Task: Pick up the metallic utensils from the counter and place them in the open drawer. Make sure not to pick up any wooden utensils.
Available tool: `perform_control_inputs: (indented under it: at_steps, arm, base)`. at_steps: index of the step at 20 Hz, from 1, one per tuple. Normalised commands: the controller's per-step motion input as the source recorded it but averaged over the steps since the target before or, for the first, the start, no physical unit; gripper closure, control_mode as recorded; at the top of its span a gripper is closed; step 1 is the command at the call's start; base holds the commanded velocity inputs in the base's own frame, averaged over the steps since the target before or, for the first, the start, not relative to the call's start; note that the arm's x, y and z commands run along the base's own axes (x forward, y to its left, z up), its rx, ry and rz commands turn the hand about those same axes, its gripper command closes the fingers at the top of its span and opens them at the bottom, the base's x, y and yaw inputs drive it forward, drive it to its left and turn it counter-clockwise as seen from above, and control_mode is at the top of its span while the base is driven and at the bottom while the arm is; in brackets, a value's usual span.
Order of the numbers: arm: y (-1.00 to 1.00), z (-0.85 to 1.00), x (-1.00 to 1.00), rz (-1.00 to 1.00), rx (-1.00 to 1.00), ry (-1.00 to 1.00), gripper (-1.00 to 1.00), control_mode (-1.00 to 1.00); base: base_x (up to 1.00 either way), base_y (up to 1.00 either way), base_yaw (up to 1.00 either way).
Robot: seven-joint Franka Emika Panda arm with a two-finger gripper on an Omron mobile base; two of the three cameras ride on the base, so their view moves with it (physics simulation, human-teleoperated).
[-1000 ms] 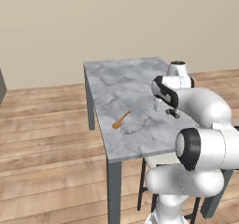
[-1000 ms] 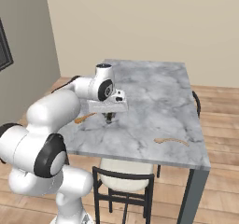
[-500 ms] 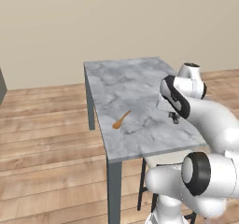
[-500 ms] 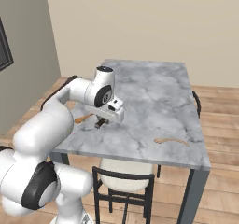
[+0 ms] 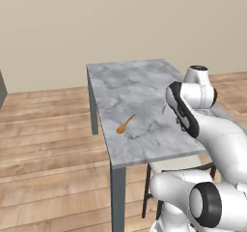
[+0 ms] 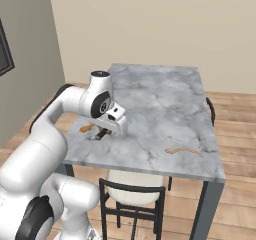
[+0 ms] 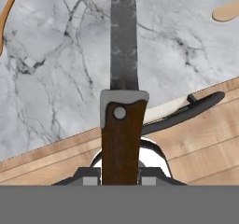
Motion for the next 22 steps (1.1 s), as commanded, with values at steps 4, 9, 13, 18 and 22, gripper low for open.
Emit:
perform_control_inputs:
  at_steps: [4,9,13,18,22]
  arm:
    - [0.00,0.00,0.00,0.00,0.00,0.00,1.00,-1.00]
    - [0.00,0.00,0.00,0.00,0.00,0.00,1.00,-1.00]
    - [0.00,0.00,0.00,0.00,0.00,0.00,1.00,1.00]
    - [0.00,0.00,0.00,0.00,0.00,0.00,1.00,1.00]
    - [0.00,0.00,0.00,0.00,0.00,0.00,1.00,1.00]
  base:
    - [0.00,0.00,0.00]
    - [0.00,0.00,0.00]
    - [-0.23,-0.30,-0.06]
    - [-0.62,-0.62,-0.55]
    - [-0.22,-0.30,-0.73]
